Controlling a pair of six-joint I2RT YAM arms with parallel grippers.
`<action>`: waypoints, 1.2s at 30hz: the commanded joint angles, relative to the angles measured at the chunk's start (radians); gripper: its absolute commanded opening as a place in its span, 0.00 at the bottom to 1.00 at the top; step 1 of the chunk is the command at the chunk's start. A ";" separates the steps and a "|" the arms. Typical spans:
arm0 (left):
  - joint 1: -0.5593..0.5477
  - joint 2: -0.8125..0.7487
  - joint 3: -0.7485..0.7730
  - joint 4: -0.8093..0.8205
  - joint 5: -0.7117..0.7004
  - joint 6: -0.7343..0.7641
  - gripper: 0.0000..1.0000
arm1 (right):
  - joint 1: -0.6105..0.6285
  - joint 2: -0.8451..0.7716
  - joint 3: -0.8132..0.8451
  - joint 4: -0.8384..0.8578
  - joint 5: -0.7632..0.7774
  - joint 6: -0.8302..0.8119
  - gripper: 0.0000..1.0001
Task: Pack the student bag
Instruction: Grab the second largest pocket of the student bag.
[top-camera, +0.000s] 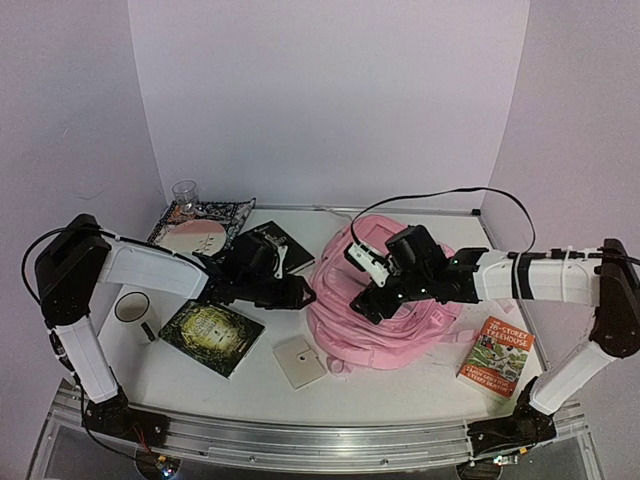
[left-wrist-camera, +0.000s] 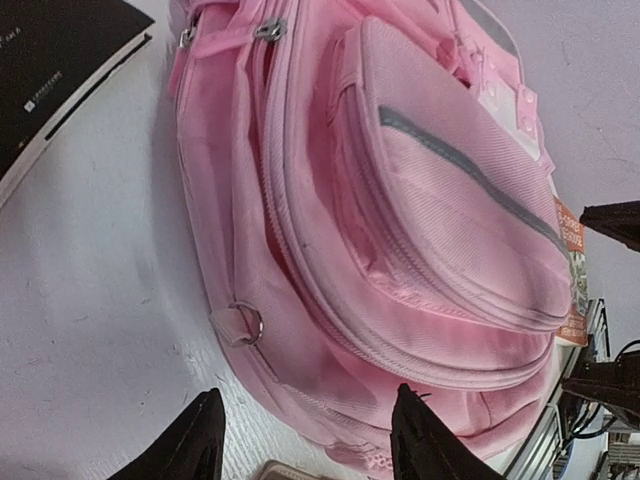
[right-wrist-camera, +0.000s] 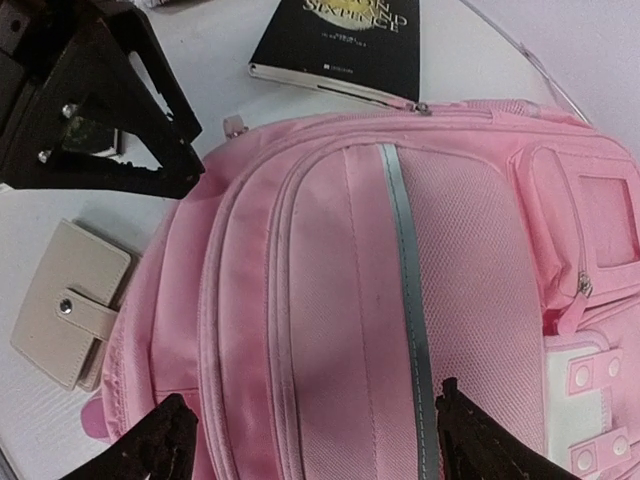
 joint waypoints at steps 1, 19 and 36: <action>-0.010 0.057 0.025 0.049 0.030 -0.025 0.59 | 0.012 0.056 0.064 -0.071 0.116 -0.001 0.83; -0.014 0.117 0.022 0.054 0.040 -0.016 0.56 | 0.071 0.197 0.154 -0.161 0.291 -0.050 0.85; -0.016 0.119 -0.007 0.054 0.031 -0.015 0.52 | 0.071 0.204 0.220 -0.161 0.595 -0.072 0.57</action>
